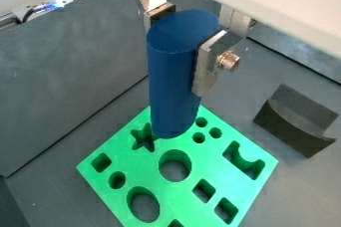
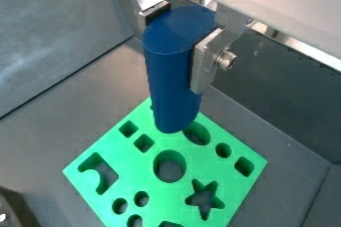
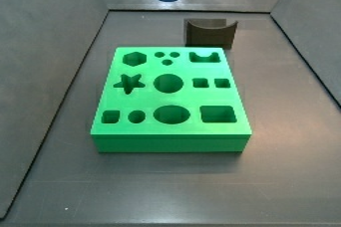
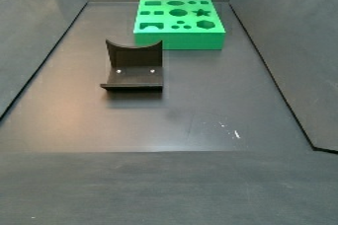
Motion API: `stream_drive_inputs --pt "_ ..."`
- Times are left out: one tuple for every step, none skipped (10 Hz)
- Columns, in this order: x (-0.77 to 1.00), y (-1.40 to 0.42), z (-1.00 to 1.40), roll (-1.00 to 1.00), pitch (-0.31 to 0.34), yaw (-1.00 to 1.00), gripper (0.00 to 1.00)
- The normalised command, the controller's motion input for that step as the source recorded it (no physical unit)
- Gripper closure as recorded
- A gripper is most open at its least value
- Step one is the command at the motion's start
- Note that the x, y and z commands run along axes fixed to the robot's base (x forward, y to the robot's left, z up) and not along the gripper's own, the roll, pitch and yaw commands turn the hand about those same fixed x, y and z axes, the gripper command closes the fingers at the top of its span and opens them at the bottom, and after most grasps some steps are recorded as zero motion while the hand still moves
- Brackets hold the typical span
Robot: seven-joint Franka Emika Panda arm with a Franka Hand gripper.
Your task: Insert the oval object.
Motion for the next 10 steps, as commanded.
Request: stream_drive_inputs --pt "0.19 -0.37 -0.72 0.0 -0.163 -0.56 1.0" --pt "0.16 -0.42 -0.92 0.06 -0.17 -0.59 1.0" --pt "0.07 -0.42 -1.0 0.1 -0.157 -0.66 1.0" --pt "0.0 -0.35 -0.95 0.08 -0.159 -0.8 1.0" --pt "-0.1 -0.33 -0.91 0.07 -0.173 -0.89 1.0" --pt "-0.1 -0.33 -0.91 0.07 -0.176 -0.89 1.0" --pt "-0.1 -0.33 -0.91 0.07 -0.177 -0.89 1.0" --pt "-0.1 -0.33 -0.88 0.07 -0.187 -0.89 1.0" --pt "-0.01 -0.33 -0.77 0.02 -0.164 -0.83 1.0" --pt "-0.03 -0.32 -0.76 0.02 -0.164 -0.85 1.0"
